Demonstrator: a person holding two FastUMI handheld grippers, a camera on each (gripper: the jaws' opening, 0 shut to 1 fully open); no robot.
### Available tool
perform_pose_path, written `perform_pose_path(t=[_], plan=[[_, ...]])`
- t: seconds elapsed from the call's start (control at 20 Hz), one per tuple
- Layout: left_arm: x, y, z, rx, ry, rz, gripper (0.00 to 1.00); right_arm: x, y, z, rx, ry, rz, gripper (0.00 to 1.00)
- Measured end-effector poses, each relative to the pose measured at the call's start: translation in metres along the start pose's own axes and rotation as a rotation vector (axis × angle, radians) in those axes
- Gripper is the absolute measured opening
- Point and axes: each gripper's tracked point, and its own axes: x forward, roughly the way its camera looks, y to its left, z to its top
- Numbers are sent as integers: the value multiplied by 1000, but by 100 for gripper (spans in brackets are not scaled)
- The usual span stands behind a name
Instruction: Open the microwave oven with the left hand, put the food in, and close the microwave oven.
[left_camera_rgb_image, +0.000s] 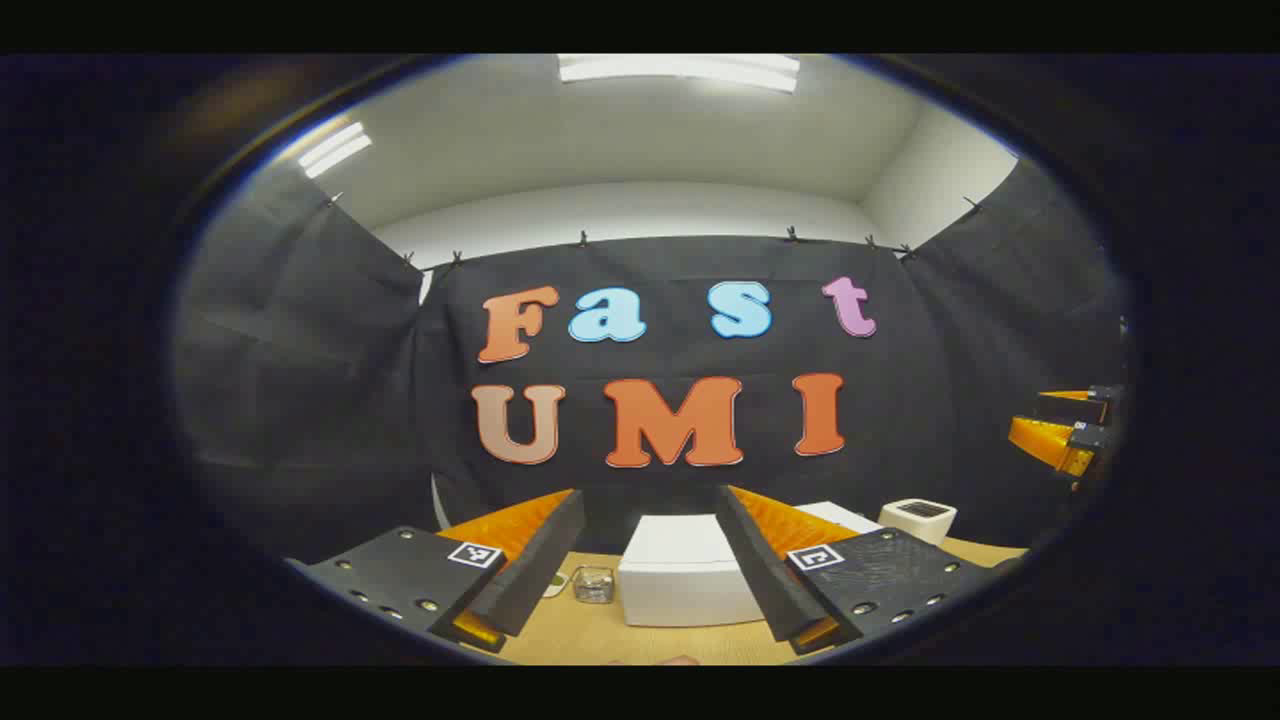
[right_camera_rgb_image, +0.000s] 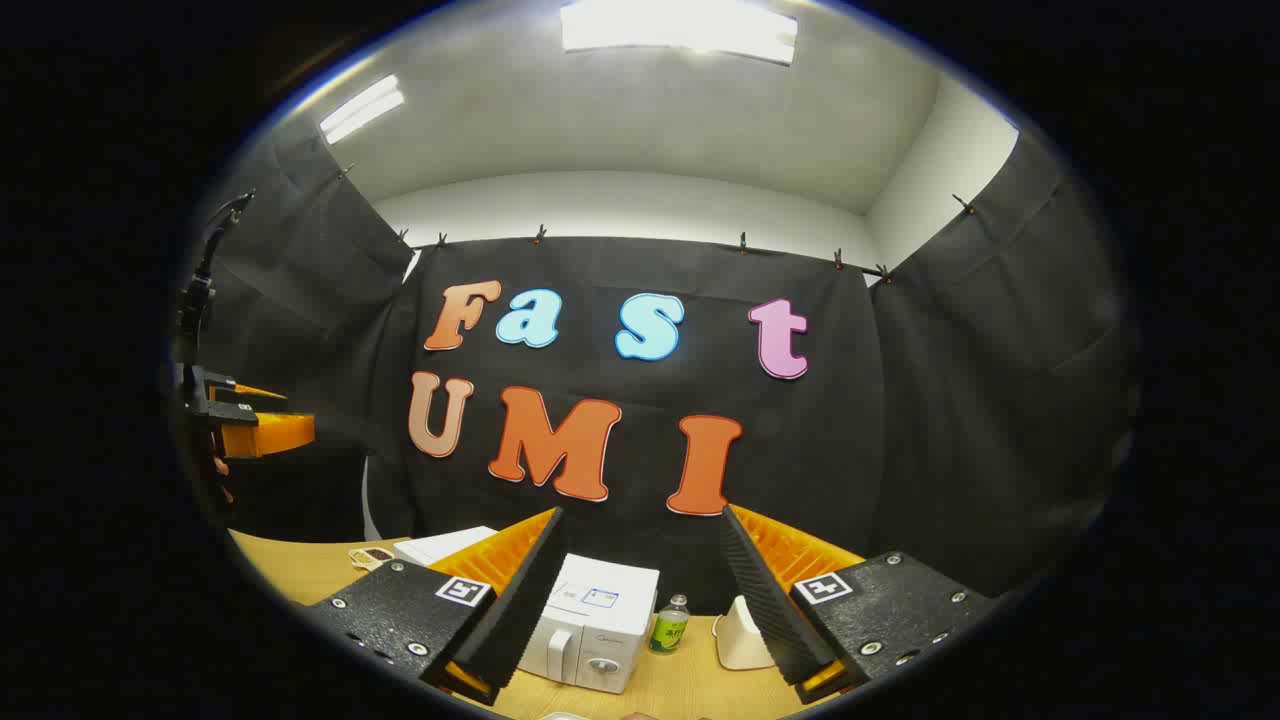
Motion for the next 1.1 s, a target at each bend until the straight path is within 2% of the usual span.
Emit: perform_pose_path(t=[0.25,0.35,1.1], plan=[[2,6,-5,11,12,21,87,4,0,-2,14,2,5,95],[2,7,-6,15,14,27,90,4,-3,-4,30,7,1,95],[11,1,-22,16,41,34,87,12,-26,-25,94,68,-21,95]])
